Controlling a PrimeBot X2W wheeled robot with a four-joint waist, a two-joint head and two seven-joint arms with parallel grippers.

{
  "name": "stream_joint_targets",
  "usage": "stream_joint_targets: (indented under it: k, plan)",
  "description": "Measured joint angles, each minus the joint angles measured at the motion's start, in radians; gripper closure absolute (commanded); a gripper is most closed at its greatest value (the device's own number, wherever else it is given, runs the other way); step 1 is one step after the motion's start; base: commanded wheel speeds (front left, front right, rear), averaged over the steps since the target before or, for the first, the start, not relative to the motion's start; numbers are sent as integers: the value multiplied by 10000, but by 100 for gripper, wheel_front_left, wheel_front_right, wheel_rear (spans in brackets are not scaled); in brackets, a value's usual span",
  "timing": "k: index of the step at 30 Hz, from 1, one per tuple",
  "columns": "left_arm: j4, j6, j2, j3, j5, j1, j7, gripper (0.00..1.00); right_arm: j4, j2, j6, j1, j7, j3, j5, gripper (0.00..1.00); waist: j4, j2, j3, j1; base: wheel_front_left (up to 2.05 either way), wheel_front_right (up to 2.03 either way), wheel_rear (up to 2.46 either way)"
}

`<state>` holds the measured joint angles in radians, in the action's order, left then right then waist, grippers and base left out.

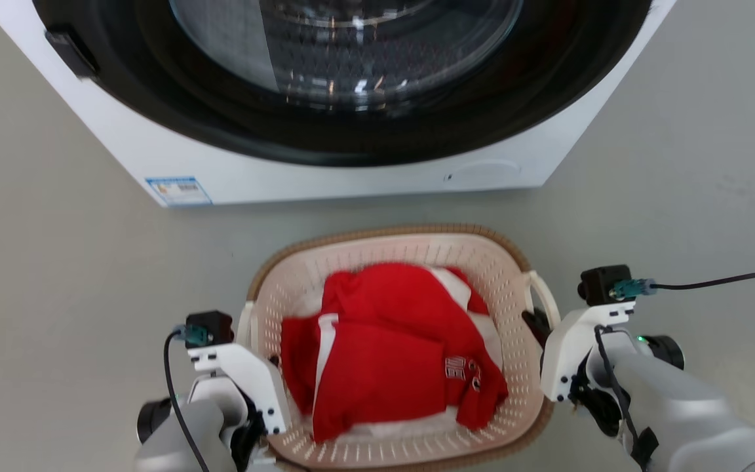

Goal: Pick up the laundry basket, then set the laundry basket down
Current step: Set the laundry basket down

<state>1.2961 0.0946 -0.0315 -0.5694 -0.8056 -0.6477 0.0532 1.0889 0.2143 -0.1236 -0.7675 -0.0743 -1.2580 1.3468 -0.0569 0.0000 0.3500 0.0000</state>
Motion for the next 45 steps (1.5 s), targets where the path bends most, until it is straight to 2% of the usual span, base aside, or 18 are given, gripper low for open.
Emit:
stream_joint_targets:
  k: [6,23,33,45]
  plan:
    - [-2,-77,40,-104,65,-507,780,100,-121,159,-2,-269,-907,2,0,100,138,0,943,0,0,0,0]
    - [-146,-336,111,-481,115,-1777,1685,100,-378,566,-8,-1304,-1735,109,-56,100,302,0,3317,0,0,0,0]
    - [-297,-591,109,-761,10,-2152,1891,100,-497,642,-8,-1424,-1737,1081,-811,100,350,0,4190,0,0,0,0]
    - [-481,-688,67,-1177,-155,-2526,1944,100,-635,692,-8,-1453,-1737,2054,-1795,100,490,0,4961,0,0,0,0]
